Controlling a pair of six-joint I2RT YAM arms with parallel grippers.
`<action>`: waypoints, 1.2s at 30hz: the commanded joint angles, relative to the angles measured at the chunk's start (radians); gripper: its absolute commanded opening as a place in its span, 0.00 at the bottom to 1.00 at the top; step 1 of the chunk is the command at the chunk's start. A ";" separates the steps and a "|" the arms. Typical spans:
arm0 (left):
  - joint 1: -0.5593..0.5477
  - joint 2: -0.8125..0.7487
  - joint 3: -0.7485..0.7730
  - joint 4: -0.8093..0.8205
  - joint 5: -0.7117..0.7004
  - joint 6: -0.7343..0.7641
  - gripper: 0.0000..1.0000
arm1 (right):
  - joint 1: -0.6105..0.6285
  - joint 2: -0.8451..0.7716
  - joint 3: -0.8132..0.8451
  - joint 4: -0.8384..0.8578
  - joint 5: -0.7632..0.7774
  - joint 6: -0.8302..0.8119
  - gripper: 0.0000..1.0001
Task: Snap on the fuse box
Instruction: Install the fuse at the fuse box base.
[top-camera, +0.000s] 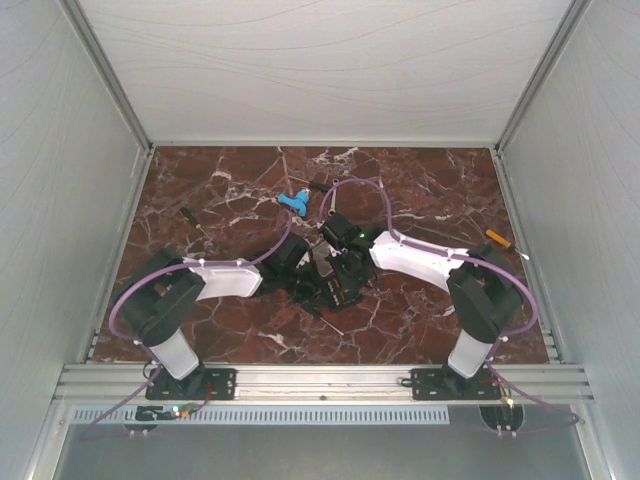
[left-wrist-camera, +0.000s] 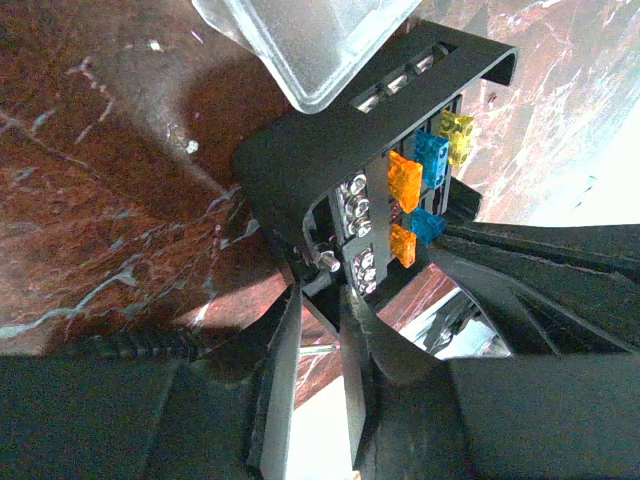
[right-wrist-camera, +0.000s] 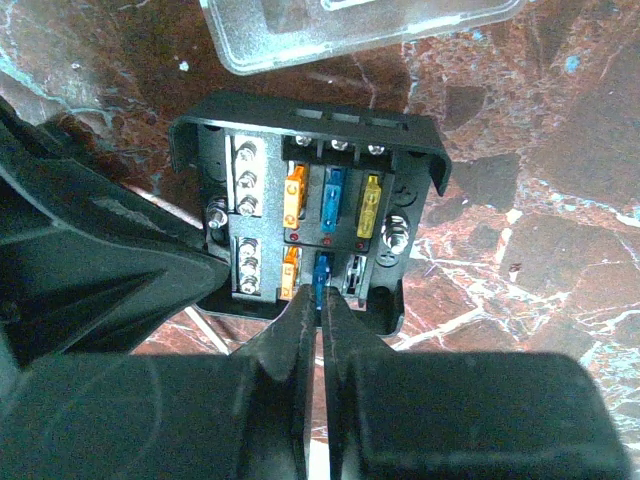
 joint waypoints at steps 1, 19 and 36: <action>0.003 -0.009 0.023 0.003 -0.020 0.001 0.22 | -0.001 0.085 -0.008 -0.019 0.033 0.010 0.00; 0.002 -0.006 0.018 0.006 -0.021 -0.003 0.22 | 0.024 0.233 -0.089 0.029 0.082 -0.011 0.00; 0.002 -0.012 0.013 0.004 -0.028 -0.005 0.22 | 0.003 0.253 -0.093 0.057 0.145 -0.019 0.00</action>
